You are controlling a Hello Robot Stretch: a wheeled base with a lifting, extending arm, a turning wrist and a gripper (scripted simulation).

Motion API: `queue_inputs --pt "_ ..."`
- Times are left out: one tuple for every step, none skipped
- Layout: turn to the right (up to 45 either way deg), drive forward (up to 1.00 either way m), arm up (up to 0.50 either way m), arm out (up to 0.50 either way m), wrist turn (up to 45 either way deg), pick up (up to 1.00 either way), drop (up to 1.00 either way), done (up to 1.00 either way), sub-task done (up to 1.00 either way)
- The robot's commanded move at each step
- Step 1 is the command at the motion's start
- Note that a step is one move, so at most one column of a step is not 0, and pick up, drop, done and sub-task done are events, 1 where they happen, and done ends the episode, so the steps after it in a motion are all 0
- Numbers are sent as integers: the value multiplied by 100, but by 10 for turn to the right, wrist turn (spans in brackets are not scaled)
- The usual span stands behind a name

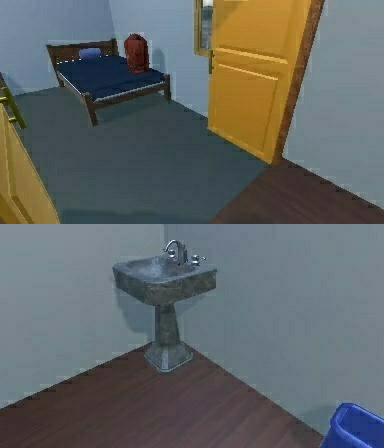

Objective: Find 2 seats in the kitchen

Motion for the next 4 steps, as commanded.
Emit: queue_inputs --pt "-210 0 0 0 0 0 0 0 0" --pt "0 100 0 0 0 0 0 0 0" --pt "0 35 0 0 0 0 0 0 0" --pt "-180 0 0 0 0 0 0 0 0"
